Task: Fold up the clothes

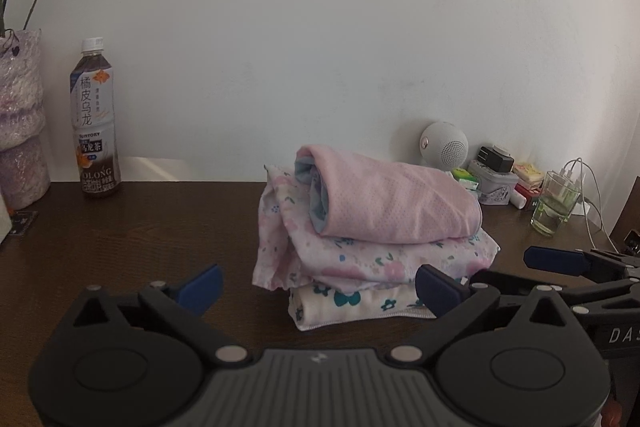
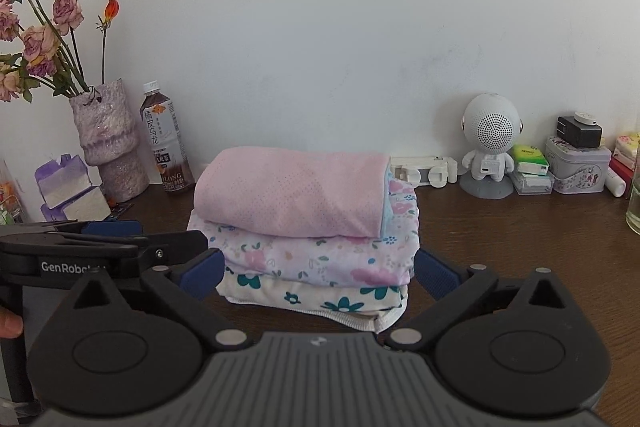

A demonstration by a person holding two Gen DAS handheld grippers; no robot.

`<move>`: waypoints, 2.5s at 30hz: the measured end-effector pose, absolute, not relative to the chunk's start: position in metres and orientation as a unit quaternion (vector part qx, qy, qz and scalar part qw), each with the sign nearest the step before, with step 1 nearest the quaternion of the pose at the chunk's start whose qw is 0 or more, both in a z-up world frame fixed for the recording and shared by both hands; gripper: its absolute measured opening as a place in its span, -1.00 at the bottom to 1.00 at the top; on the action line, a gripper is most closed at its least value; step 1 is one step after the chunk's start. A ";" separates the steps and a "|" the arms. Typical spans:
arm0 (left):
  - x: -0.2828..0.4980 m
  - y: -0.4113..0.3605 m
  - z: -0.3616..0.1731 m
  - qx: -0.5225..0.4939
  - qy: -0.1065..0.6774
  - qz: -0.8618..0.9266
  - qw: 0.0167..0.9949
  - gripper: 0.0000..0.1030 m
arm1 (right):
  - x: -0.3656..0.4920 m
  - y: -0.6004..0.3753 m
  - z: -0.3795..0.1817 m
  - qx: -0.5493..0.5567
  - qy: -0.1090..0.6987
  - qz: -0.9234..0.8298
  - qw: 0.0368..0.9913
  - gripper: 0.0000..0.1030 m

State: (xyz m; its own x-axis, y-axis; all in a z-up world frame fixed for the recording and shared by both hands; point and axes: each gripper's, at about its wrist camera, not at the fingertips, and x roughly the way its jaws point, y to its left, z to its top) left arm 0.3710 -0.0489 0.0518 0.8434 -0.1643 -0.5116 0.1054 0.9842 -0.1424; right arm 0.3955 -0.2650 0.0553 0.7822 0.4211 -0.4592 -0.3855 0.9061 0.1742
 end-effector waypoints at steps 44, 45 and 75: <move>0.170 -0.126 0.018 -0.037 0.280 -0.002 0.959 1.00 | 0.197 -0.322 0.018 0.024 0.292 0.184 0.938 0.99; 0.165 -0.129 0.017 -0.034 0.281 0.000 0.959 1.00 | 0.192 -0.325 0.016 0.025 0.292 0.184 0.938 0.99; 0.032 -0.165 0.010 0.023 0.251 0.041 0.967 1.00 | 0.062 -0.328 -0.011 -0.018 0.274 0.197 0.941 1.00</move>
